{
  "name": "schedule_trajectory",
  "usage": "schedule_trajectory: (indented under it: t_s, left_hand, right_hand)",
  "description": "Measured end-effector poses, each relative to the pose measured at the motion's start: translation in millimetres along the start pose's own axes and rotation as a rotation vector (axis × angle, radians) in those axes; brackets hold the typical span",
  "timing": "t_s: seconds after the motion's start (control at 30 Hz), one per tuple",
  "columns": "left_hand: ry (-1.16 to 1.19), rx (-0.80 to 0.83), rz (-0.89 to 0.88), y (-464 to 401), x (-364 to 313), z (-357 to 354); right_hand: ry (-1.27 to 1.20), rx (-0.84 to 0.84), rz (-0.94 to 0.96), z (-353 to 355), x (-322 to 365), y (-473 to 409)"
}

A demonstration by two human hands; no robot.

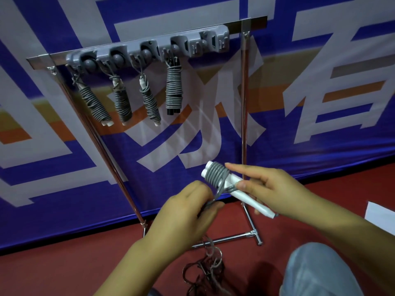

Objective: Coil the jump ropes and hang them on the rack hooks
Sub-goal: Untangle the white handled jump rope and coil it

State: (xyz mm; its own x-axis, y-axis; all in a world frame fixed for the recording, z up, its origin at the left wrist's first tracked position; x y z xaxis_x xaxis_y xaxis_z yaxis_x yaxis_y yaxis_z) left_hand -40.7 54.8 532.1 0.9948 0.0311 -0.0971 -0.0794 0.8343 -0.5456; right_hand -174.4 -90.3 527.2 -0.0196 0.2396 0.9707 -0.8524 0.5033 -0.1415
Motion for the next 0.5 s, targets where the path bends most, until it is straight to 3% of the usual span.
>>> schedule_trajectory:
  t_s: [0.13,0.23,0.3,0.37,0.43,0.5]
  left_hand:
    - [-0.109,-0.047,-0.088,2.1,-2.4,-1.3]
    - [0.040,0.072,0.168,-0.5,-0.6,-0.6]
    - [0.414,0.279,0.459,-6.9,1.0,-3.2]
    - [0.935,0.551,0.672,-12.1,1.3,-11.4]
    - [1.282,0.673,0.699,-15.6,3.0,-18.5]
    - [1.488,0.685,0.666,-19.0,2.7,-26.3]
  right_hand:
    - [-0.023,-0.048,0.029,0.3,3.3,-0.1]
    - [-0.002,-0.071,0.064,1.9,6.4,1.3]
    - [0.063,-0.092,0.106,2.1,10.6,2.9]
    - [0.162,-0.124,0.168,2.6,14.7,3.5]
    - [0.235,-0.138,0.223,2.4,15.3,3.0]
    - [0.262,-0.142,0.267,1.9,15.4,2.8]
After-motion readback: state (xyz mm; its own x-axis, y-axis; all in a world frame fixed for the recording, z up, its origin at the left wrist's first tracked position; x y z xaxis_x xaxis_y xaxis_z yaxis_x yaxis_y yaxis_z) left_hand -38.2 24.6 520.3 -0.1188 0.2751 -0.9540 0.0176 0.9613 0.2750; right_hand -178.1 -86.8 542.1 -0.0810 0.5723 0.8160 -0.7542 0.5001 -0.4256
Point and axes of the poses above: each hand's wrist, its own y-axis away from the middle knuckle, its own z-axis out of the back of the hand, x = y × z, the point moved 3 cm from there along -y, towards the middle knuckle, and after that the axes turned 15 degrees about -y, right-handed, at the moved point
